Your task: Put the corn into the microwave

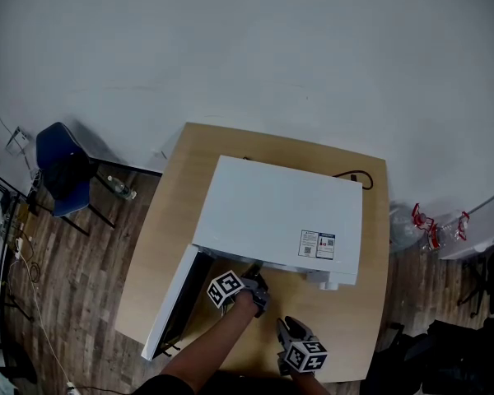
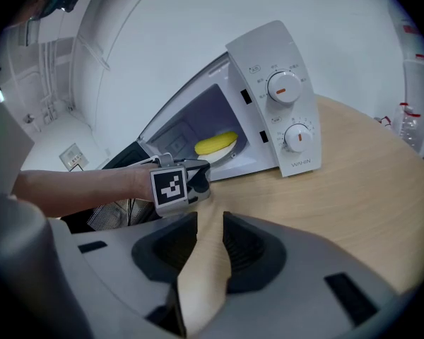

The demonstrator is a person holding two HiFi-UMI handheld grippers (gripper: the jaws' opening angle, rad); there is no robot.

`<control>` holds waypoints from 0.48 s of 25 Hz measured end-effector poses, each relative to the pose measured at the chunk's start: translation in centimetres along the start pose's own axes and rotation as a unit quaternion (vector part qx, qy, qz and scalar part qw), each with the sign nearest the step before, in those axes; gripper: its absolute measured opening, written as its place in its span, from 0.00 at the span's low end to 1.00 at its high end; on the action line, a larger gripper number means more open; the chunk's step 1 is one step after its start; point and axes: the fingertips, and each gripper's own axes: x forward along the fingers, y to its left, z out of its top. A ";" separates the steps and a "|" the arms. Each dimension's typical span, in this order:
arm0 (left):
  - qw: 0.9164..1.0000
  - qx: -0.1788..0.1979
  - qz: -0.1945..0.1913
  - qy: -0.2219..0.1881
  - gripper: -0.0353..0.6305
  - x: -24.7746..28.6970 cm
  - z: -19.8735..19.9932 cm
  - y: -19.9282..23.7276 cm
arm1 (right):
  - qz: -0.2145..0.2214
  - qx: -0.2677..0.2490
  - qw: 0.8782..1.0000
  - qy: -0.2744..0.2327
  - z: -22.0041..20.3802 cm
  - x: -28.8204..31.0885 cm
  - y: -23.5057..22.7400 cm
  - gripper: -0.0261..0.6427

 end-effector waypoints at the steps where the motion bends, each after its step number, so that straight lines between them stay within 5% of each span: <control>1: 1.000 -0.008 -0.001 -0.004 0.08 0.1 0.2 0.0 | -0.001 0.002 1.000 0.000 -0.1 0.0 -0.1 0.29; 12: 1.000 0.000 0.014 -0.012 0.07 1.5 1.0 -1.2 | -0.008 0.007 1.000 -0.004 0.4 -0.3 -0.8 0.29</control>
